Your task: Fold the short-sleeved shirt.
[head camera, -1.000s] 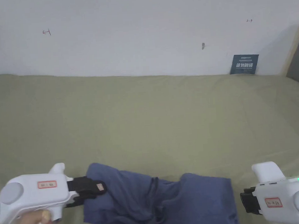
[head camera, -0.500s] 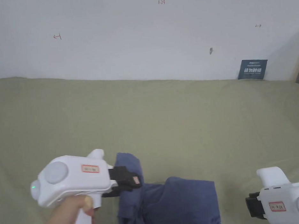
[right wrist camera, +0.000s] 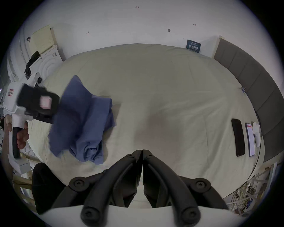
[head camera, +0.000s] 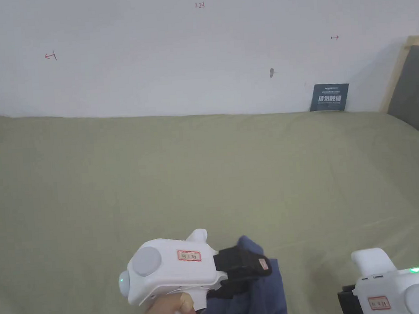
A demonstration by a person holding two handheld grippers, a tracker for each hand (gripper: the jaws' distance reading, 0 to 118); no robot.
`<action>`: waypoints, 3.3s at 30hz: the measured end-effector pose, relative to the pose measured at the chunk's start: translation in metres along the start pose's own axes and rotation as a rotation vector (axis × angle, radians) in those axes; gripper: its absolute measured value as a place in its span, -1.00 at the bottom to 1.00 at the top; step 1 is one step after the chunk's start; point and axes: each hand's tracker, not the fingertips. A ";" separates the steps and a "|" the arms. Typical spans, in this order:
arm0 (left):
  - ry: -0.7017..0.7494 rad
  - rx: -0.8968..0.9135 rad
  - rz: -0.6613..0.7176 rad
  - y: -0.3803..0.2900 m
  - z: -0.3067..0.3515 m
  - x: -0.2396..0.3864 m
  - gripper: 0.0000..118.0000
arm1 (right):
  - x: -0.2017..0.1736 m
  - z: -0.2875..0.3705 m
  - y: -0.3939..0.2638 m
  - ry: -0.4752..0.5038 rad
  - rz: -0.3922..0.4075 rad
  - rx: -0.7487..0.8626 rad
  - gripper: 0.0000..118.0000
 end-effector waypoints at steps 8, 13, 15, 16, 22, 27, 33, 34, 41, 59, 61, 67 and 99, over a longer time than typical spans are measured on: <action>-0.125 0.119 0.003 -0.003 0.031 -0.023 0.40 | -0.001 -0.004 -0.002 0.008 0.003 -0.009 -0.89; -0.122 0.065 -0.024 -0.027 0.009 -0.030 -0.80 | -0.004 -0.002 -0.001 0.012 0.005 0.001 -0.89; -0.069 0.041 -0.048 -0.037 -0.011 -0.031 -0.85 | -0.004 -0.002 0.000 0.012 0.005 0.002 -0.89; -0.063 0.012 -0.042 -0.042 -0.024 -0.031 -0.86 | -0.005 -0.002 0.000 0.011 0.005 0.004 -0.89; 0.058 -0.066 0.115 -0.065 -0.082 -0.055 -0.99 | -0.005 -0.001 -0.002 0.012 0.001 0.004 -0.89; 0.076 -0.068 0.036 -0.065 -0.077 -0.031 -0.99 | -0.003 -0.007 -0.002 0.003 -0.004 -0.009 -0.89; -0.079 -0.026 -0.137 -0.058 -0.019 -0.002 -0.99 | -0.018 -0.006 0.015 0.060 -0.028 0.014 -0.89; -0.084 0.011 -0.164 -0.053 0.000 -0.001 -0.99 | -0.023 -0.006 0.021 0.077 -0.029 0.021 -0.89; 0.118 0.195 -0.089 -0.005 0.103 -0.055 -0.99 | -0.074 -0.040 0.058 0.274 -0.013 -0.064 -0.89; -0.151 0.128 0.165 0.015 0.087 -0.141 0.86 | -0.087 -0.094 0.054 0.275 -0.022 -0.186 -0.89; -0.124 0.111 0.219 0.017 0.073 -0.147 0.96 | -0.087 -0.094 0.053 0.280 -0.025 -0.181 -0.89; -0.121 -0.010 0.080 0.021 0.035 -0.126 0.88 | -0.083 -0.095 0.051 0.297 -0.039 -0.170 -0.89; 0.304 0.105 -0.020 0.100 0.351 -0.188 -0.59 | -0.451 -0.053 0.111 0.203 -0.006 0.195 -0.88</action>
